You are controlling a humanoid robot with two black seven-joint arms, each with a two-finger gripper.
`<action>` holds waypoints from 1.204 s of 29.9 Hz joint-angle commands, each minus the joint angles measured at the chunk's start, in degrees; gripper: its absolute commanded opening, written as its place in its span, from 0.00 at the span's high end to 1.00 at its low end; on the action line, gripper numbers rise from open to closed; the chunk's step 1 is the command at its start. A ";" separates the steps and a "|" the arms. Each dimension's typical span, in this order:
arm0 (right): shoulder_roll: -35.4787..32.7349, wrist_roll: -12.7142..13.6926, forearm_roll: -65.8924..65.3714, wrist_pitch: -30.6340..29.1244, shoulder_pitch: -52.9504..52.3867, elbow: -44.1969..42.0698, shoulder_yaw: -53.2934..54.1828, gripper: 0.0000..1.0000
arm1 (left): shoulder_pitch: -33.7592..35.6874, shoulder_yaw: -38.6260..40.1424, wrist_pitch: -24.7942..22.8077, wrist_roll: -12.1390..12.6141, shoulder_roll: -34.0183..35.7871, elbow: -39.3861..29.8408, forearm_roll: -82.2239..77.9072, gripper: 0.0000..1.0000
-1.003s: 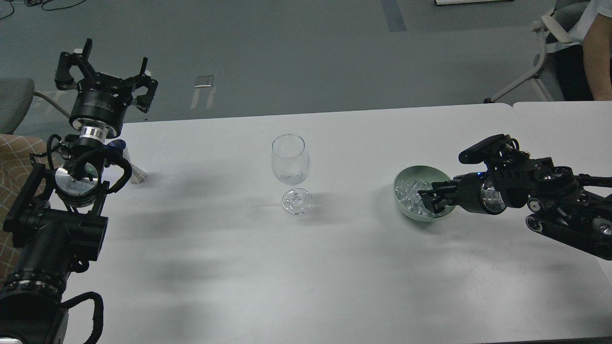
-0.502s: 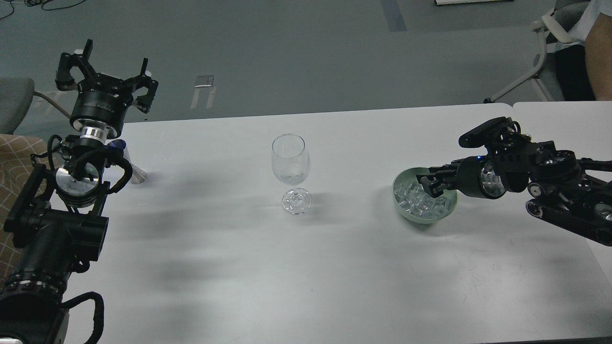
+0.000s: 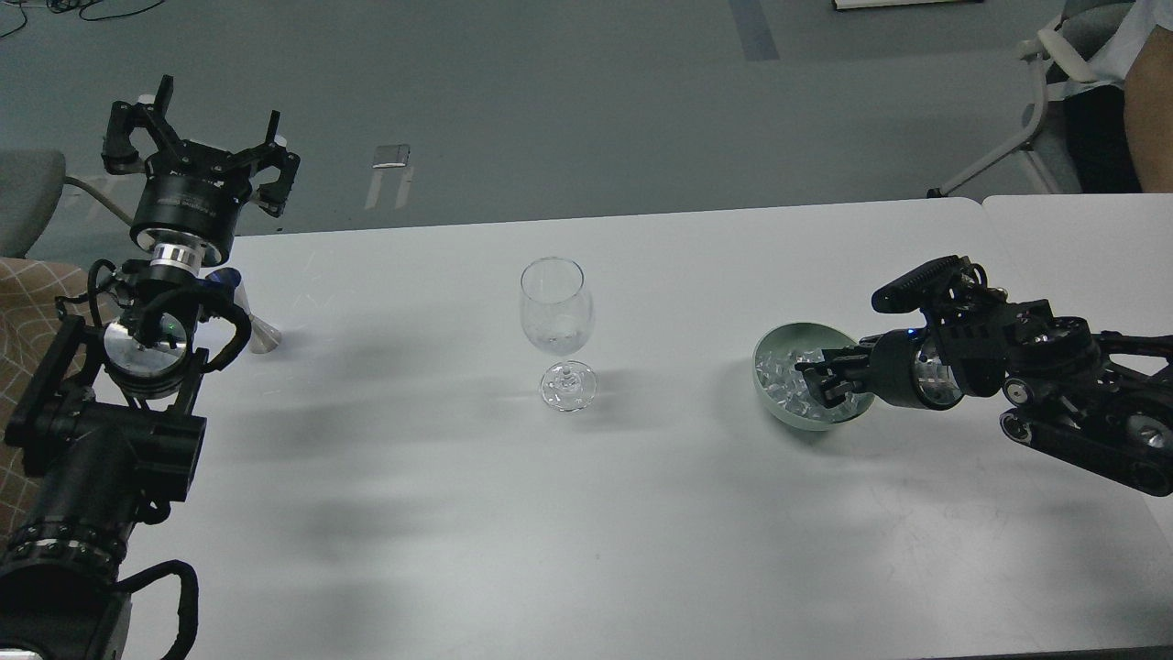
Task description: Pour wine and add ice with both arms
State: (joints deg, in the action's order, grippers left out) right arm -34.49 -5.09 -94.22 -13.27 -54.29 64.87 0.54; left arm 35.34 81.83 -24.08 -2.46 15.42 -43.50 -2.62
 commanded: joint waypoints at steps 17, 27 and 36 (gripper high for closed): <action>-0.75 -0.09 0.44 0.08 -0.29 0.69 0.96 0.86 | -0.62 0.00 0.26 0.00 0.23 0.00 -0.02 0.02; -3.57 -2.38 0.96 -0.18 -0.73 6.58 13.78 0.86 | -0.09 -0.27 0.61 0.09 0.49 0.08 -0.02 0.02; 1.43 -4.23 1.05 -0.09 0.15 6.32 24.15 0.88 | -0.36 -0.27 0.61 0.09 0.58 0.08 -0.02 0.02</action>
State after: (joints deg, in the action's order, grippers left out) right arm -35.10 -9.17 -93.15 -13.39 -54.11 70.92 22.81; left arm 35.21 81.48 -23.47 -2.38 15.91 -43.45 -2.64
